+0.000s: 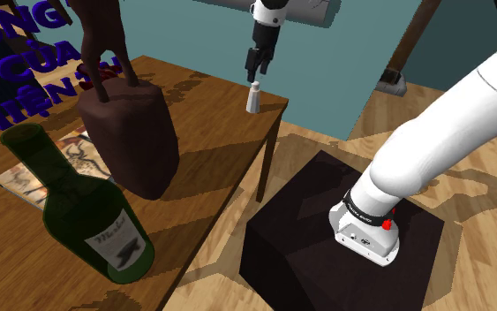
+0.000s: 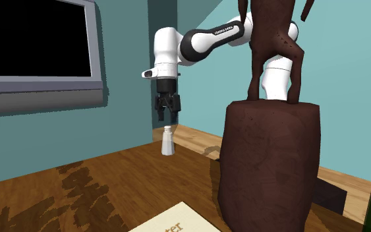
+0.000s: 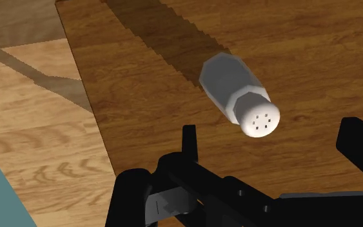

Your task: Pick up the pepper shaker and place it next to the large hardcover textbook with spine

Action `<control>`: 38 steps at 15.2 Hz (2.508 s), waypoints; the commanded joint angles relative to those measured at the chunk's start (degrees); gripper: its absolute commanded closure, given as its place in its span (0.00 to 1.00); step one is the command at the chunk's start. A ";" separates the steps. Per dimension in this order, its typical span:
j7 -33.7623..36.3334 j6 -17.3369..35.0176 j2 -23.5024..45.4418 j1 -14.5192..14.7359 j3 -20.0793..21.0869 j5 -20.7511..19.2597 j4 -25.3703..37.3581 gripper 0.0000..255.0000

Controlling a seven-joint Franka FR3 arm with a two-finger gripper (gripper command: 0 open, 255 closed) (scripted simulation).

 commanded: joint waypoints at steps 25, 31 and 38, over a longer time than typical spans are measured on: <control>-0.33 4.54 1.90 0.23 0.18 0.39 -2.59 1.00; 0.21 -0.13 0.61 0.17 0.18 0.08 0.82 1.00; 0.78 -5.52 -0.31 0.13 0.17 -0.19 5.32 1.00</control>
